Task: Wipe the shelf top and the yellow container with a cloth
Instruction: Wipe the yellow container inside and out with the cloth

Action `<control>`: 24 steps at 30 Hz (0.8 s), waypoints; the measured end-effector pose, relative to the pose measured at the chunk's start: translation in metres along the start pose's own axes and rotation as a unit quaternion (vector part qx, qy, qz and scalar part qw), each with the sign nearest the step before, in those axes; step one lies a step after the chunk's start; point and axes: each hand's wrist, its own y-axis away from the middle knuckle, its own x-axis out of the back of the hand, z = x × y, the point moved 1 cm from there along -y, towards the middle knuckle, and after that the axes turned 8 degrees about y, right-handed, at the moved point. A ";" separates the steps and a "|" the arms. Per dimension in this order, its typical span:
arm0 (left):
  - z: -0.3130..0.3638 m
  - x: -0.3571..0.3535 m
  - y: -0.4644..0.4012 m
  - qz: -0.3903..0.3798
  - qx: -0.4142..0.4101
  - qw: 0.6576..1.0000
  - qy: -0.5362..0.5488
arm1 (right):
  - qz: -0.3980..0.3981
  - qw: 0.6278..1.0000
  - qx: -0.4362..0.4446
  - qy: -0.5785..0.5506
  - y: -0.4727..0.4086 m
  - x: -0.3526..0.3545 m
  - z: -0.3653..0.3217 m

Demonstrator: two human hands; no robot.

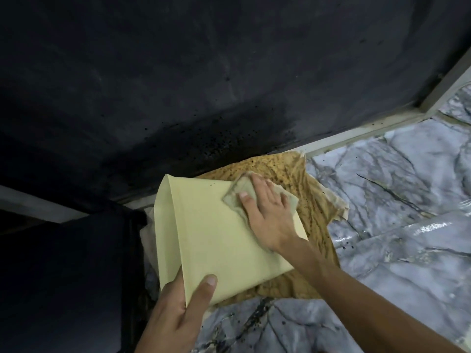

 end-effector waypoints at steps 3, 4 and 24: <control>0.001 -0.002 -0.002 -0.009 -0.022 1.000 -0.004 | -0.010 0.993 0.112 -0.033 0.009 0.008 -0.051; 0.002 -0.002 -0.003 -0.012 -0.028 0.999 -0.010 | -0.012 0.987 0.159 -0.034 0.016 0.010 -0.064; -0.002 0.002 0.000 -0.027 -0.029 0.999 0.032 | 0.014 0.974 0.225 0.009 0.051 -0.003 -0.066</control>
